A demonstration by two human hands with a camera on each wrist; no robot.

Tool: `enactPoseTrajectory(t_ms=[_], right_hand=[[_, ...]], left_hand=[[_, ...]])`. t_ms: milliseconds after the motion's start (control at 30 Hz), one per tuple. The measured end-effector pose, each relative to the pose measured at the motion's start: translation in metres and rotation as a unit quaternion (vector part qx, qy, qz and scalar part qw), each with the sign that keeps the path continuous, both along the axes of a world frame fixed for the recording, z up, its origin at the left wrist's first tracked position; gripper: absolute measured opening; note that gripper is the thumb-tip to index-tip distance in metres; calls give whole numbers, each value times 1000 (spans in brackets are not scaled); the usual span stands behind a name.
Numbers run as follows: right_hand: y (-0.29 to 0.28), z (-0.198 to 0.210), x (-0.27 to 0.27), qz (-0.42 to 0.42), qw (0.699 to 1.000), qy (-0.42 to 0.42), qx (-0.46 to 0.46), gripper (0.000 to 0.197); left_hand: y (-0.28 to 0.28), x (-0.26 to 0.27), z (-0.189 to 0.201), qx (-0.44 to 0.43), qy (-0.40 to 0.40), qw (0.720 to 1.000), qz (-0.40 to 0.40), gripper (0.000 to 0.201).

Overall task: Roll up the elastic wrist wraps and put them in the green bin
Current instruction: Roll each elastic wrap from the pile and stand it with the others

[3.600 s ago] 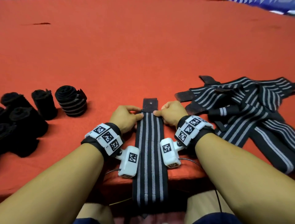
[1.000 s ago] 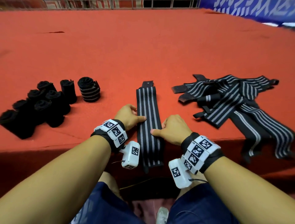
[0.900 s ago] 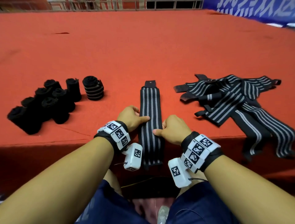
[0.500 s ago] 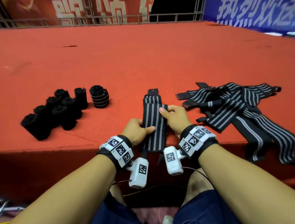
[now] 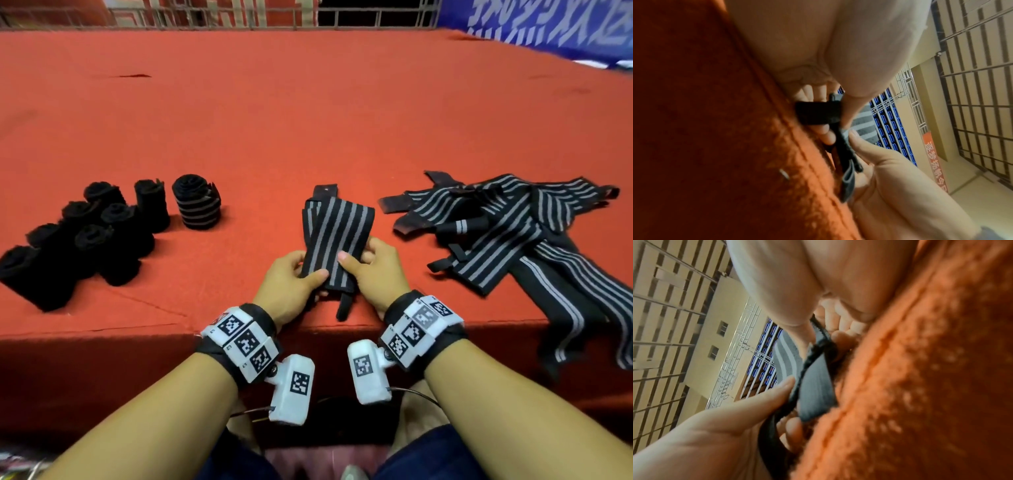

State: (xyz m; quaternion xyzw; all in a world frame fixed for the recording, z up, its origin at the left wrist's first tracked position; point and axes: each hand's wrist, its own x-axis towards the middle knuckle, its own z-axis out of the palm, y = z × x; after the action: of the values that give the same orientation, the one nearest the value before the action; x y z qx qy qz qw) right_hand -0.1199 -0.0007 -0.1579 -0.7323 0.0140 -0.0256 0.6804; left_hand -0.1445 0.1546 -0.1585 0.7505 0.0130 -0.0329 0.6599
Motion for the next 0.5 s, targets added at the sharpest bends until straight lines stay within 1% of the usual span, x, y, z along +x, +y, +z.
enactPoseTrajectory(t_ms=[33,100,200,233,267,300,367,400,433,500], right_hand=[[1,-2,1,5,1000,-5,1,19],[1,-7,-1,20,999,-24,-29,18],[1,-11,-3,40,993,-41,-100,24],[1,-11,-4,42,993,-41,-106,27],[0,-10,-6,43,994,-42,-89,32],[-1,-9,-8,46,996,-46,-53,42],[-4,-6,-14,51,996,-73,17,64],[-5,-5,-17,55,994,-91,32,70],[-6,-4,-19,60,992,-105,28,72],[-8,-6,-20,72,989,-126,-14,65]], left_hand=[[0,2,-2,4,5,1000,7,14],[-1,5,-3,3,17,1000,24,10],[-4,9,-1,2,30,999,39,2],[-5,9,0,0,31,999,41,3],[-5,9,0,-2,32,999,42,4],[-5,9,-1,-4,33,998,45,5],[-6,11,-2,-15,38,997,60,5],[-6,12,-2,-26,43,996,72,5],[-7,14,-2,-36,48,995,85,7],[-7,16,-1,-50,57,992,103,13]])
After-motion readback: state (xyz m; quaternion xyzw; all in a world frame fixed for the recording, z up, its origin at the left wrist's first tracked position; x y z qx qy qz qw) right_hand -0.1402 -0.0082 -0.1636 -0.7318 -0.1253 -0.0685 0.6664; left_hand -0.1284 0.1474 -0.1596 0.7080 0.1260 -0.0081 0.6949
